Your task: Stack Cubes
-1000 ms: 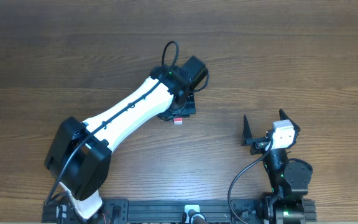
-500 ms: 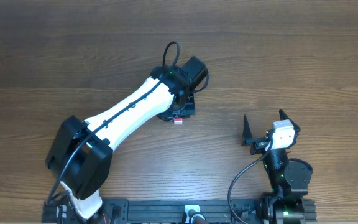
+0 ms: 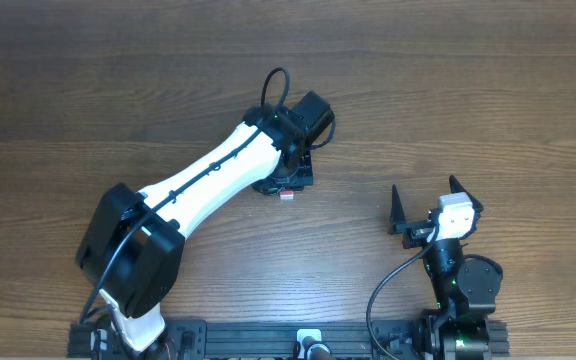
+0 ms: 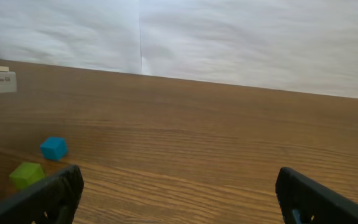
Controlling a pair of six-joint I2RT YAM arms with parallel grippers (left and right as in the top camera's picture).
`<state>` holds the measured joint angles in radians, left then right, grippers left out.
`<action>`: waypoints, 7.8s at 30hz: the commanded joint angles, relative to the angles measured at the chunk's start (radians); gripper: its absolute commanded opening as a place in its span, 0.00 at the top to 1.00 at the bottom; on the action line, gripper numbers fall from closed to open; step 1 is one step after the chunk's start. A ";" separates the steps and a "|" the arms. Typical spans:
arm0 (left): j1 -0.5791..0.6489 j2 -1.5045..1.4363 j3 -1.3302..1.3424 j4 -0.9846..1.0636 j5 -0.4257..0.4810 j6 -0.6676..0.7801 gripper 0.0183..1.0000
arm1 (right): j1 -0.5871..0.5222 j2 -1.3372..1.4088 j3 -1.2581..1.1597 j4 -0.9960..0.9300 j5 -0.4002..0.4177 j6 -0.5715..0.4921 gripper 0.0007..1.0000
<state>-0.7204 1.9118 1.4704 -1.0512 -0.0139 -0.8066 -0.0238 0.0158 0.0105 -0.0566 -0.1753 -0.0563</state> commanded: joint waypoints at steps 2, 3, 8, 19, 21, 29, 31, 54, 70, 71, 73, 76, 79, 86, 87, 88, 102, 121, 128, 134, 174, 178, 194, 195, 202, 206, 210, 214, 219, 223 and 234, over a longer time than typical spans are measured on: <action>0.007 0.021 0.024 -0.001 0.006 0.015 0.95 | -0.003 -0.009 -0.005 -0.005 0.000 -0.001 0.01; 0.007 0.021 0.024 -0.001 0.006 0.015 0.94 | -0.003 -0.009 -0.005 -0.005 0.000 -0.001 0.01; 0.007 0.021 0.024 -0.002 0.006 0.015 0.95 | -0.003 -0.009 -0.005 -0.005 0.000 -0.001 0.01; 0.007 0.030 0.024 -0.001 0.014 0.016 0.95 | -0.003 -0.009 -0.005 -0.005 0.000 -0.001 0.01; 0.007 0.032 0.024 -0.001 0.016 0.016 0.94 | -0.003 -0.009 -0.005 -0.005 0.000 -0.001 0.01; 0.007 0.032 0.024 -0.001 0.017 0.015 0.66 | -0.003 -0.009 -0.005 -0.005 0.000 -0.001 0.01; 0.007 0.032 0.024 -0.001 0.017 0.015 0.54 | -0.003 -0.009 -0.005 -0.005 0.000 -0.001 0.01; 0.124 -0.243 0.023 0.131 -0.115 -0.014 0.00 | -0.003 -0.009 -0.005 -0.005 0.000 -0.001 0.01; 0.365 -0.751 -0.081 0.423 -0.237 0.367 0.02 | -0.003 -0.009 -0.005 -0.005 0.000 -0.001 0.01; 0.379 -0.785 -0.116 0.451 -0.228 0.390 0.03 | -0.003 -0.009 -0.005 -0.005 0.000 -0.001 0.01; 0.422 -0.869 -0.211 0.519 -0.180 0.428 0.03 | -0.003 -0.009 -0.005 -0.005 0.000 -0.001 0.01; 0.502 -1.004 -0.380 0.628 -0.076 0.464 0.05 | -0.003 -0.009 -0.005 -0.005 0.000 -0.001 0.01; 0.581 -1.149 -0.553 0.709 0.009 0.498 0.05 | -0.003 -0.009 -0.005 -0.005 0.000 -0.001 0.01; 0.752 -1.448 -0.858 0.770 0.148 0.568 0.09 | -0.003 -0.009 -0.005 -0.005 0.000 -0.001 0.01; 0.764 -1.477 -0.886 0.777 0.159 0.576 0.09 | -0.003 -0.009 -0.005 -0.005 0.000 -0.001 0.01; 0.772 -1.508 -0.915 0.785 0.172 0.592 0.09 | -0.003 -0.009 -0.005 -0.005 0.000 -0.001 0.01; 0.774 -1.773 -1.244 1.008 0.269 0.698 0.08 | -0.003 -0.009 -0.005 -0.005 0.000 -0.001 0.01; 0.721 -1.909 -1.464 1.050 0.272 0.721 0.00 | -0.003 -0.009 -0.005 -0.005 0.000 -0.001 0.01; 0.721 -1.909 -1.465 0.999 0.272 0.721 0.00 | -0.003 -0.009 -0.005 -0.005 0.000 -0.001 0.01; 0.721 -1.908 -1.465 0.999 0.272 0.721 0.00 | -0.003 -0.009 -0.005 -0.005 0.000 -0.001 0.01; 0.721 -1.902 -1.465 0.999 0.272 0.721 0.00 | 0.077 0.761 1.051 -0.410 -0.385 0.146 0.01; 0.721 -1.902 -1.465 0.999 0.272 0.721 0.00 | 0.219 0.995 1.249 -0.573 -0.211 0.144 0.01; 0.721 -1.902 -1.465 0.999 0.272 0.721 0.00 | 0.505 1.750 1.460 -0.694 0.048 0.360 0.01; 0.721 -1.902 -1.465 0.999 0.272 0.721 0.00 | 0.518 1.783 1.461 -0.694 0.070 0.370 0.01; 0.721 -1.902 -1.465 0.999 0.272 0.721 0.00 | 0.584 1.928 1.490 -0.695 0.125 0.415 0.01; 0.721 -1.902 -1.465 0.999 0.272 0.721 0.00 | 0.624 1.990 1.540 -0.719 0.147 0.425 0.01; 0.721 -1.902 -1.465 0.999 0.272 0.721 0.00 | 0.655 2.060 1.611 -0.788 0.207 0.451 0.01; 0.721 -1.902 -1.465 0.999 0.272 0.721 0.00 | 0.665 2.123 1.662 -0.837 0.222 0.496 0.01; 0.721 -1.902 -1.465 0.999 0.272 0.721 0.00 | 0.667 2.137 1.665 -0.849 0.247 0.534 0.01; 0.721 -1.902 -1.465 0.999 0.272 0.721 0.00 | 0.666 2.137 1.665 -0.869 0.256 0.558 0.02; 0.721 -1.902 -1.465 0.999 0.272 0.721 0.00 | 0.666 2.148 1.663 -0.879 0.259 0.569 0.05</action>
<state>0.0055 0.0147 0.0113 -0.0517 0.2512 -0.1001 0.6403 2.1464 1.6535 -0.9333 0.0635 0.4969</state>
